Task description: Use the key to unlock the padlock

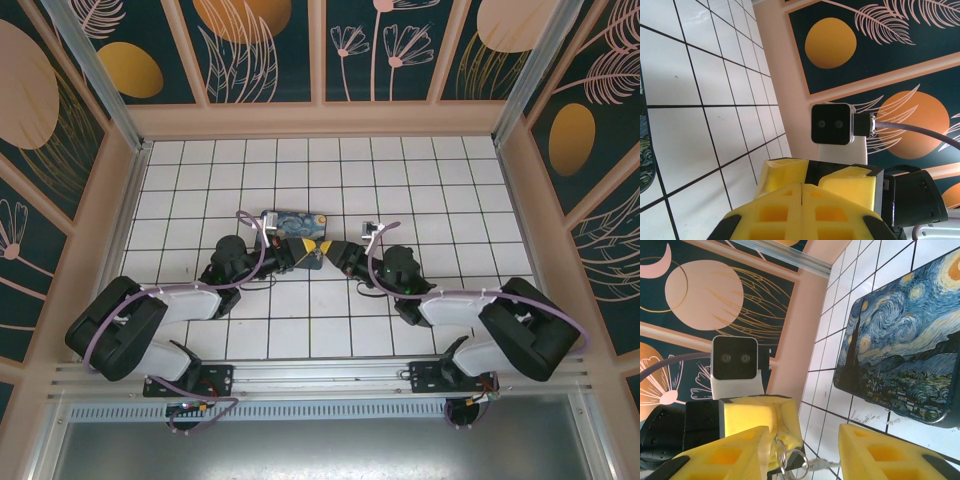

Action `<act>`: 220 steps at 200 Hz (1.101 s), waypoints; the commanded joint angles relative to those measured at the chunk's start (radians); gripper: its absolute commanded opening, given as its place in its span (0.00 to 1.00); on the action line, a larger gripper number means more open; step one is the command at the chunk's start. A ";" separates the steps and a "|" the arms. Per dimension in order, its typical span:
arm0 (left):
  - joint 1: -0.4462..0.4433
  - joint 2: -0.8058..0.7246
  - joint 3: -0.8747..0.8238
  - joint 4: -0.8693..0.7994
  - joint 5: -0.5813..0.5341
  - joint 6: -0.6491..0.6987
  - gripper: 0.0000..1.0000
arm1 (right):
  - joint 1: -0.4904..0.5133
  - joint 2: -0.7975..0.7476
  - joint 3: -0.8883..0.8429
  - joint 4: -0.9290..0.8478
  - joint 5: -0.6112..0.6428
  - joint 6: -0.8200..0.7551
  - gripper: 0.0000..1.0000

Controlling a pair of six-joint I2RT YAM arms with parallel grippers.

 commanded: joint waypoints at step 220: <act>0.003 0.030 0.000 0.073 -0.012 -0.024 0.00 | 0.053 0.071 0.018 0.152 0.016 0.037 0.26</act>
